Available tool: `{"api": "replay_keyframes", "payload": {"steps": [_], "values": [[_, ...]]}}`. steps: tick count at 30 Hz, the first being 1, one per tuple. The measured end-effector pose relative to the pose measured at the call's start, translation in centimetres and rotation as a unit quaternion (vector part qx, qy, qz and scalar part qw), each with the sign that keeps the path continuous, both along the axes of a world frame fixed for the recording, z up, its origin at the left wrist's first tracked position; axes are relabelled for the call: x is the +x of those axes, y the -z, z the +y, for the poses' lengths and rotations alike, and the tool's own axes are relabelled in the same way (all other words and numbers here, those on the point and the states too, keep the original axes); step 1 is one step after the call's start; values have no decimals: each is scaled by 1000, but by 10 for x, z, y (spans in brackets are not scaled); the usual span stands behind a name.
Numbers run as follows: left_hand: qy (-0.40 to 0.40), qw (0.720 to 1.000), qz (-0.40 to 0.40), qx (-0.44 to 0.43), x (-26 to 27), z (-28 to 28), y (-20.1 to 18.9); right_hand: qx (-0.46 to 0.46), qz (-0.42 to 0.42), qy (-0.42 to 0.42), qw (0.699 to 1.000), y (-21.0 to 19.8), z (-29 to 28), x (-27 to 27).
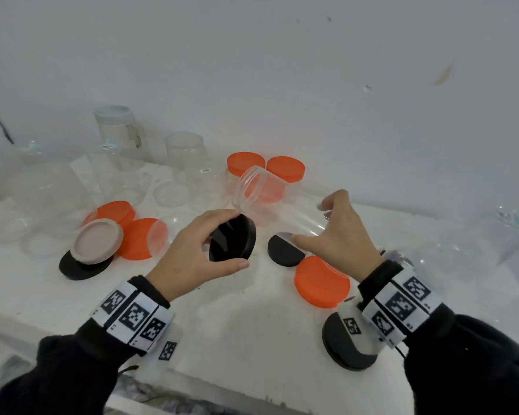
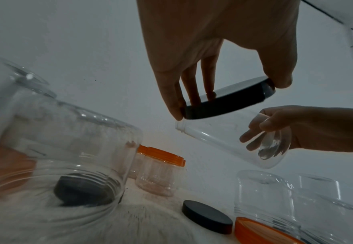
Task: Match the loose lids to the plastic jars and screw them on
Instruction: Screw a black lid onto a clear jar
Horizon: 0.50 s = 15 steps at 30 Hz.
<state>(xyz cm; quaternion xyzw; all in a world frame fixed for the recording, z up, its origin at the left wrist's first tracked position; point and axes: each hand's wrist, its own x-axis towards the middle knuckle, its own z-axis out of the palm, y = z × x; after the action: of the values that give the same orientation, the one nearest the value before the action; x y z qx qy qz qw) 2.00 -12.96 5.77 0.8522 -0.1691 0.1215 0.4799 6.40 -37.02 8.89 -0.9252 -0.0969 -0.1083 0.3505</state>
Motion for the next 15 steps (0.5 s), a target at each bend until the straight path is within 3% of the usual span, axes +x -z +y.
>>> {"api": "replay_keyframes", "payload": {"steps": [4, 9, 15], "values": [[-18, 1000, 10, -3, -15, 1, 5, 33, -1, -2, 999, 10, 10, -9], [-31, 999, 7, -11, -29, 0, 2, -12, 53, -30, 998, 14, 16, -17], [-38, 999, -2, -16, -37, 10, -2, 24, 130, -54, 990, 21, 27, -23]]}}
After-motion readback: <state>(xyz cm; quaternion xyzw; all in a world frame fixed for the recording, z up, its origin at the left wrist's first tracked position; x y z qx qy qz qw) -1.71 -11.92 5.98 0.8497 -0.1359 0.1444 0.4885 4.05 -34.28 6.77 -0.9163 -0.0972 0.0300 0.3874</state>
